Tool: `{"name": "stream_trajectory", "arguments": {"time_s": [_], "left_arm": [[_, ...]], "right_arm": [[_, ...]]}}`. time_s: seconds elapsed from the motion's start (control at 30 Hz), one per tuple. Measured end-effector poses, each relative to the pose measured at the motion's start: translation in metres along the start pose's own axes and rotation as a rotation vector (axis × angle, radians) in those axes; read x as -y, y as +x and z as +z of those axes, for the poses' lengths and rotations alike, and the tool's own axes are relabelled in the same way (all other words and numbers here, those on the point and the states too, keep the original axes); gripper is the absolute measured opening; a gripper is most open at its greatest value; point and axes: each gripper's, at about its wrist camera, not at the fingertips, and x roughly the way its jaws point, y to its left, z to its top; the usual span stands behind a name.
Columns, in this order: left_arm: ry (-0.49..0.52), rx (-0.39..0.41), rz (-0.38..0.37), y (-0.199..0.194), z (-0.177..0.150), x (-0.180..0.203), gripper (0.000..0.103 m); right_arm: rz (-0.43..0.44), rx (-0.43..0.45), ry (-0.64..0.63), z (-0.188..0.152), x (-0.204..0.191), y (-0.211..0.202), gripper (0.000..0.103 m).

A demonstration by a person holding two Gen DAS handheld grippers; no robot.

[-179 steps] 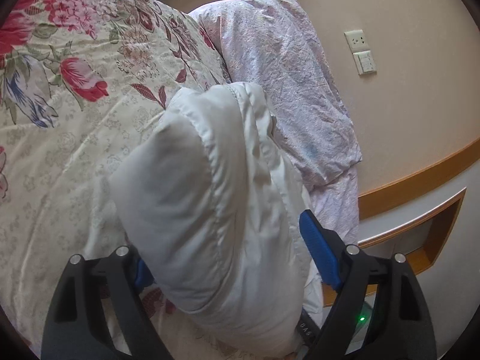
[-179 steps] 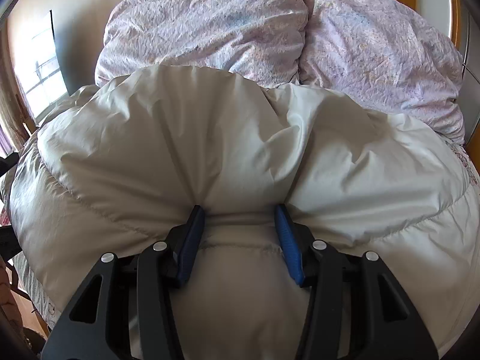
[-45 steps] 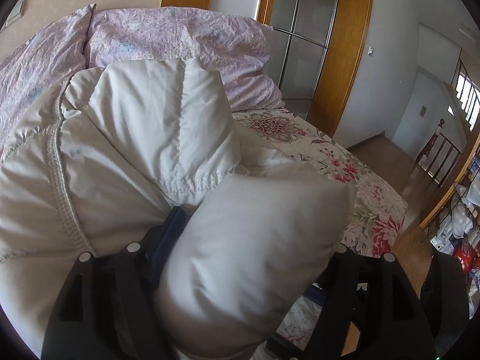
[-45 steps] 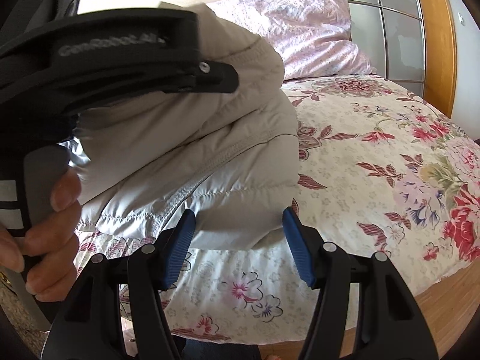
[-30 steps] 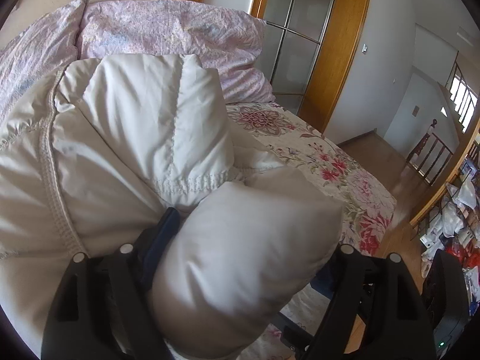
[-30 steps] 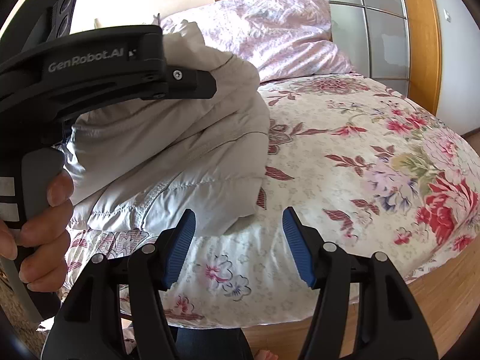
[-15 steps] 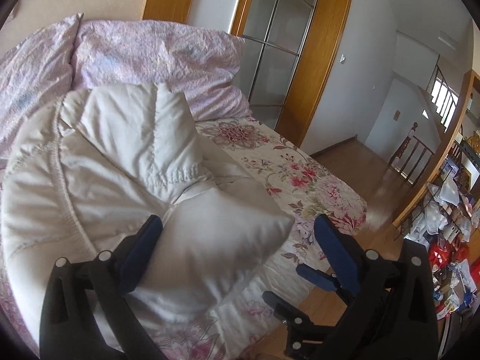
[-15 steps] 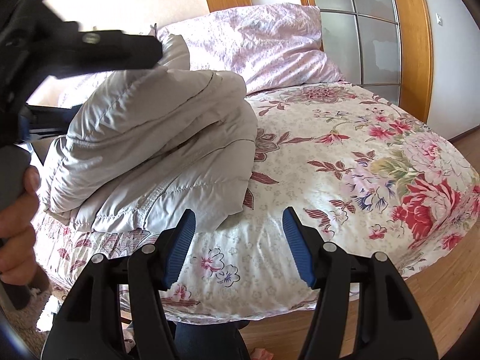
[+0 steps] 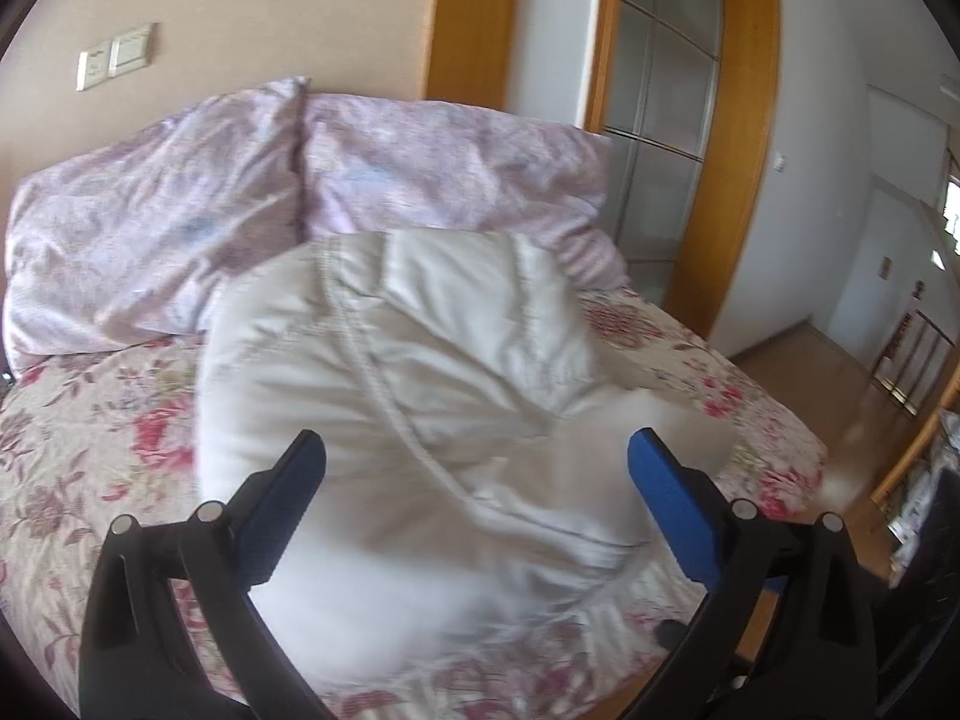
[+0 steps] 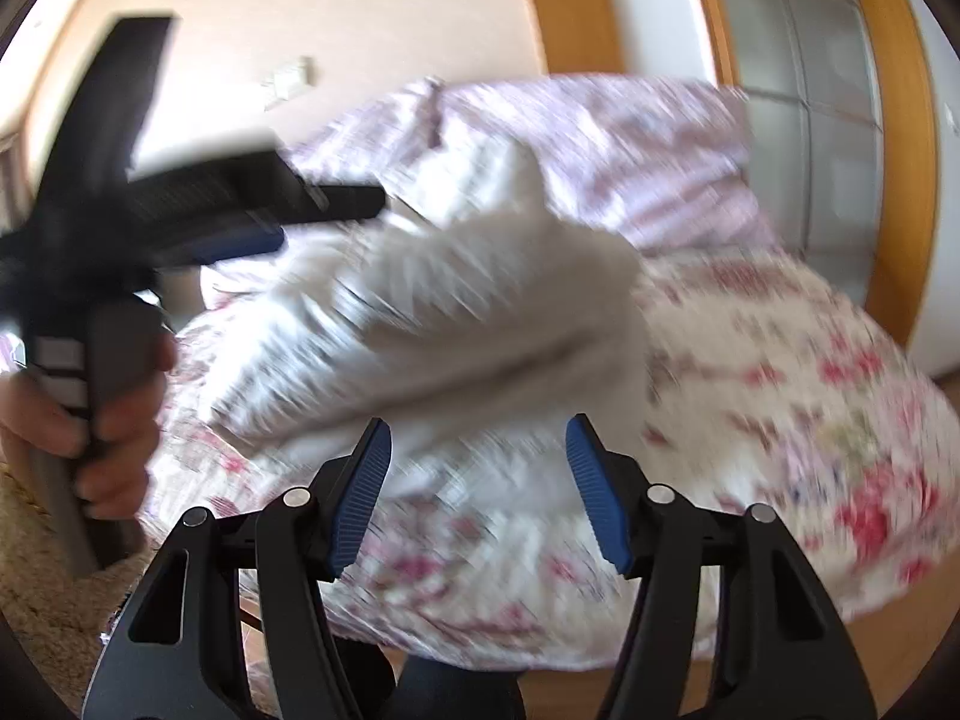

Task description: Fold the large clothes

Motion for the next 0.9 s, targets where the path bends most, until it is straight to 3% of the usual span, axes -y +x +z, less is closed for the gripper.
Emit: {"name": "stream_trajectory", "arguments": {"time_s": [0.3, 0.53, 0.63, 0.8, 0.9], "left_arm": [[-0.088, 0.028, 0.163, -0.007, 0.010, -0.071, 0.101], [-0.136, 0.012, 0.228, 0.003, 0.020, -0.115, 0.101], [-0.140, -0.006, 0.234, 0.015, 0.023, -0.126, 0.101], [-0.108, -0.017, 0.246, 0.040, 0.030, -0.133, 0.101], [-0.087, -0.033, 0.252, 0.055, 0.035, -0.135, 0.101]], "right_arm": [[0.010, 0.016, -0.046, 0.088, -0.029, 0.037, 0.063], [0.028, -0.025, -0.094, 0.146, -0.048, 0.085, 0.063], [0.004, -0.049, -0.115, 0.160, -0.051, 0.108, 0.063], [-0.017, 0.012, -0.168, 0.172, -0.053, 0.124, 0.063], [-0.062, -0.034, -0.187, 0.168, -0.045, 0.147, 0.063]]}}
